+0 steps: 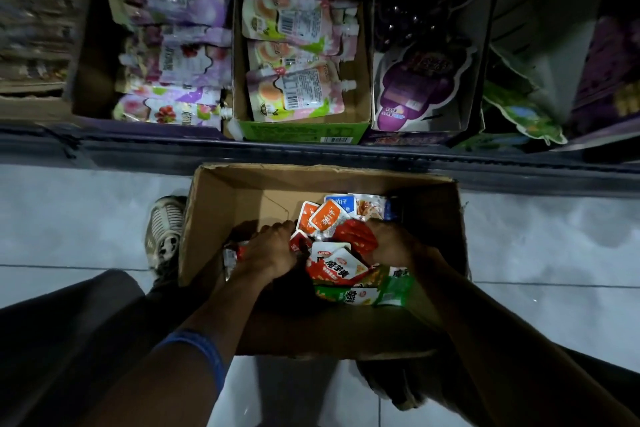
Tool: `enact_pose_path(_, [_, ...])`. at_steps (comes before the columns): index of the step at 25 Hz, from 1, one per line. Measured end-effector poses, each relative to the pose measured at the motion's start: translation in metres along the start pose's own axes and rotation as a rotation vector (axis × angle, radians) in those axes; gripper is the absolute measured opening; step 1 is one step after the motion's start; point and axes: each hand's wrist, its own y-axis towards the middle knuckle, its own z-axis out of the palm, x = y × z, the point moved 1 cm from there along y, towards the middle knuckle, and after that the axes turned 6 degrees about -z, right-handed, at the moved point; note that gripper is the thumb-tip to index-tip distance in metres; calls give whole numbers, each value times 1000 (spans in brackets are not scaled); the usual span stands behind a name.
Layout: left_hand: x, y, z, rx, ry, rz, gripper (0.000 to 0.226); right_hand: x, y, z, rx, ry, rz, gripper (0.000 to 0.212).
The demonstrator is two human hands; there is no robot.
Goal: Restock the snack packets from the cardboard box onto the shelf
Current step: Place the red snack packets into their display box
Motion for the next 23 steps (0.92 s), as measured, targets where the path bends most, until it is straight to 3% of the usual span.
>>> enact_pose_path(3, [-4,-10,-7,-117,-47,23,67,7,-18,2,-57,-30,-113,34])
enact_pose_path(6, [-18,-27,-29,-181,-274,88,48,25,-28,-26,-37,60,-146,44])
enact_pose_path(9, [-45,-52,-75,107,-688,123,44,52,-43,-75,41,12,-184,51])
enact_pose_path(12, [-72,-87,-129,508,-524,243,81,98,-74,-108,73,-286,-282,60])
enact_pose_path(14, [-86,-106,-149,641,-472,286,85,131,-97,-122,5,-342,-366,53])
enact_pose_path(17, [-86,-120,-157,667,-385,183,72,161,-126,-130,-99,-229,-442,35])
enact_pose_path(19, [-76,-123,-152,661,-363,141,58,165,-139,-125,-197,-213,-468,35])
enact_pose_path(23, [-57,-125,-132,581,-678,68,59,148,-142,-109,-711,-64,-184,64])
